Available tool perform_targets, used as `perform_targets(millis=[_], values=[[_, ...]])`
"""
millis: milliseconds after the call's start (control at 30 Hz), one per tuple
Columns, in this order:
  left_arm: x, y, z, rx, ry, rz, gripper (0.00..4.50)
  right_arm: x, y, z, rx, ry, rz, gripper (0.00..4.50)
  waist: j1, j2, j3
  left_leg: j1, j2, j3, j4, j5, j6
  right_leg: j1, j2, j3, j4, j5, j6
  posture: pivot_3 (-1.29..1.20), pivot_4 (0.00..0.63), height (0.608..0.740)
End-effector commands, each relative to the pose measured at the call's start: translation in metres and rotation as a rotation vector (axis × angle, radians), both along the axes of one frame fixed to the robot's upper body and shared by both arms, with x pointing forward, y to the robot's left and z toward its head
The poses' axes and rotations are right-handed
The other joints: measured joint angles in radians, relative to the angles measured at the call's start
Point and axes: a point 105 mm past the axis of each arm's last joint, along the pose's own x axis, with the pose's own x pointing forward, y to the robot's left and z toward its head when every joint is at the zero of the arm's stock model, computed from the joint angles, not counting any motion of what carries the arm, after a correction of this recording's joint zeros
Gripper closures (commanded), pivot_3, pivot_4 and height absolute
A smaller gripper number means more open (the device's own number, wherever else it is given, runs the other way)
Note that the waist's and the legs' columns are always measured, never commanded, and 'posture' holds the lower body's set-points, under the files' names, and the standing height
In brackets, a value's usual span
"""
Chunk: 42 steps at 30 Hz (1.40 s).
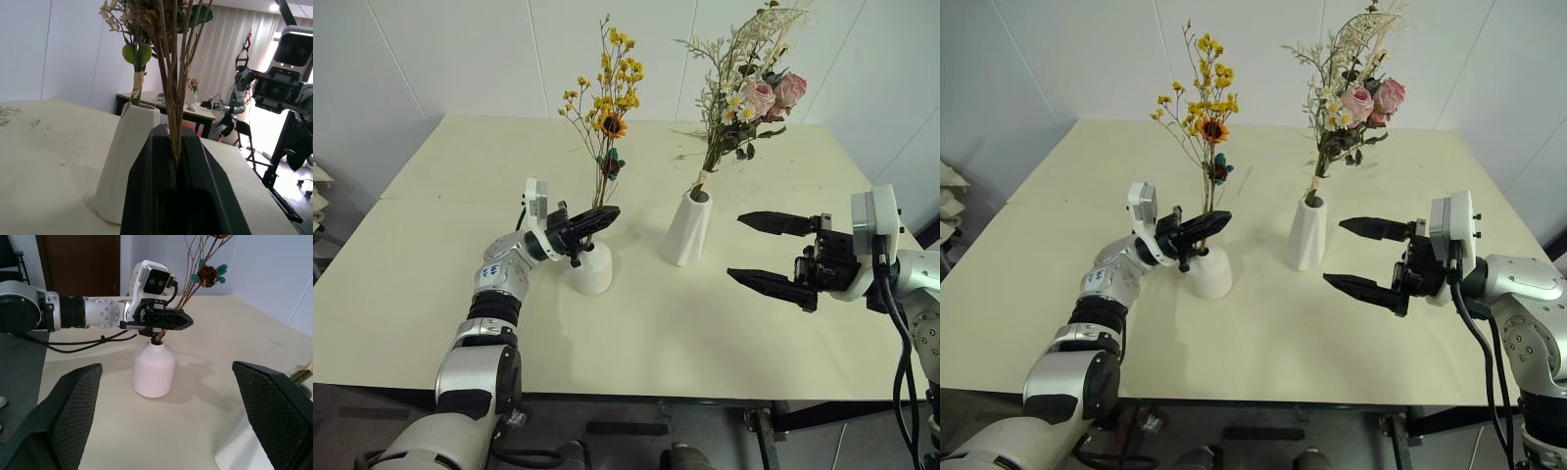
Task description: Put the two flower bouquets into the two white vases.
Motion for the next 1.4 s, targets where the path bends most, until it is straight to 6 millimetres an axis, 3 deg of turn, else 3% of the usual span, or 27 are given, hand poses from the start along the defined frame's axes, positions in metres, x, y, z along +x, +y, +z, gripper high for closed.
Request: perform_targets(millis=[33,133,167,633,933,1400], values=[[-0.001,-0.001,-0.006,0.034,0.023,-0.013,4.48,-0.005,0.002,0.009,0.009,-0.047,0.014,0.0,0.0,0.0,0.0,0.0,0.0,0.0,0.0,0.0,0.0,0.0,0.0,0.0,0.0,0.0,0.0,0.0,0.15,0.74],[-0.001,0.0,-0.006,0.037,0.024,-0.013,4.48,-0.005,0.002,0.009,0.009,-0.047,0.013,0.0,0.0,0.0,0.0,0.0,0.0,0.0,0.0,0.0,0.0,0.0,0.0,0.0,0.0,0.0,0.0,0.0,0.15,0.74],[-0.001,0.0,-0.005,0.041,0.028,-0.017,4.25,-0.005,0.002,0.009,0.009,-0.047,0.013,0.0,0.0,0.0,0.0,0.0,0.0,0.0,0.0,0.0,0.0,0.0,0.0,0.0,0.0,0.0,0.0,0.0,0.15,0.74],[-0.004,0.003,0.0,0.08,-0.034,-0.013,0.04,-0.003,0.002,0.009,0.005,-0.046,0.015,0.0,-0.001,0.0,0.0,0.0,0.0,0.0,0.0,0.0,0.0,0.0,0.0,0.0,0.0,0.0,0.0,0.0,0.15,0.74],[-0.001,0.001,0.011,0.265,-0.09,0.006,0.04,-0.002,0.001,0.01,0.002,-0.045,0.013,0.0,0.0,0.0,0.0,0.0,0.0,0.0,0.0,0.0,0.0,0.0,0.0,0.0,0.0,0.0,0.0,0.0,0.15,0.74],[-0.015,0.014,0.051,0.676,-0.175,0.003,0.04,-0.001,0.0,0.007,0.007,-0.042,0.001,0.0,-0.002,0.0,0.0,0.0,0.0,0.0,-0.001,0.0,0.0,0.0,0.0,0.0,-0.001,0.0,0.0,0.0,0.15,0.74]])
